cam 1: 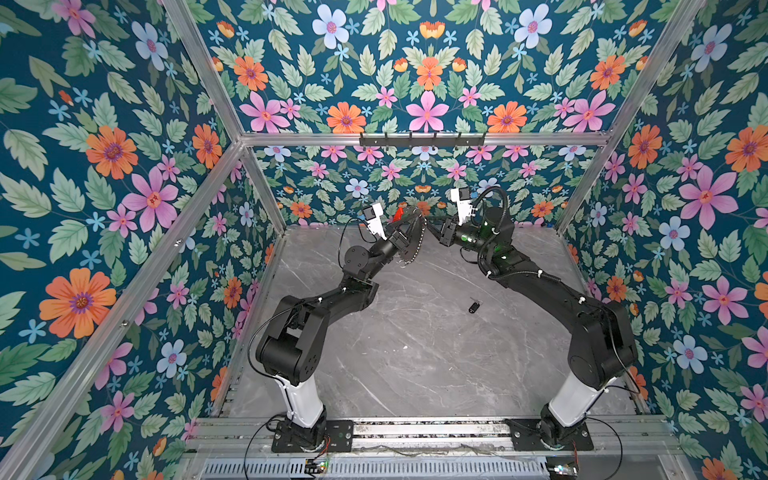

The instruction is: Put the keys on the keyring

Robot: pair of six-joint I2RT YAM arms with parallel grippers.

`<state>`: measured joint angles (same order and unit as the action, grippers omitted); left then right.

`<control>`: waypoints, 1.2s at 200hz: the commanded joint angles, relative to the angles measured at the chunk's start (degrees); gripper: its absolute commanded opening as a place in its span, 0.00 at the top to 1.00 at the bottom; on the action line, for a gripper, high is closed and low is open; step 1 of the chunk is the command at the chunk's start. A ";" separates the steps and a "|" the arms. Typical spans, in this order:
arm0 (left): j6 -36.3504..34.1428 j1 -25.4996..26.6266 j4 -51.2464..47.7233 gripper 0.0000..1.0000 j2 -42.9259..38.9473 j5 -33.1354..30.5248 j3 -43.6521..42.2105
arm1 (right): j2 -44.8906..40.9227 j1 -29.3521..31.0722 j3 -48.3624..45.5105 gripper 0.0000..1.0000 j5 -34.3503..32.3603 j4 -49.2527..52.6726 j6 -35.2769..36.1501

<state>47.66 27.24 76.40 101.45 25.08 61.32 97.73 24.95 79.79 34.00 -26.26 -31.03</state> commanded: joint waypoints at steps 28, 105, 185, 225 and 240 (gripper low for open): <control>-5.68 0.05 -2.82 1.00 -2.66 -0.38 -0.18 | -5.92 -0.33 -1.95 0.60 -1.91 5.75 7.63; -5.66 0.00 -4.42 1.00 -2.92 -0.27 0.84 | -4.23 -0.32 -2.47 0.43 3.50 4.79 9.07; -7.06 -0.17 -6.44 1.00 -3.54 1.78 1.39 | -6.24 -0.33 -0.69 0.30 -5.84 16.09 22.35; -6.25 -0.17 -6.44 1.00 -3.45 3.02 2.01 | -3.74 -0.25 2.25 0.23 -1.20 16.97 24.85; -6.00 -0.17 -6.44 1.00 -3.61 3.38 2.28 | -2.19 -0.33 3.30 0.23 -0.34 16.02 24.41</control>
<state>41.63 27.11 68.34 98.35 27.14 62.94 93.71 24.64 81.54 30.83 -9.52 -8.43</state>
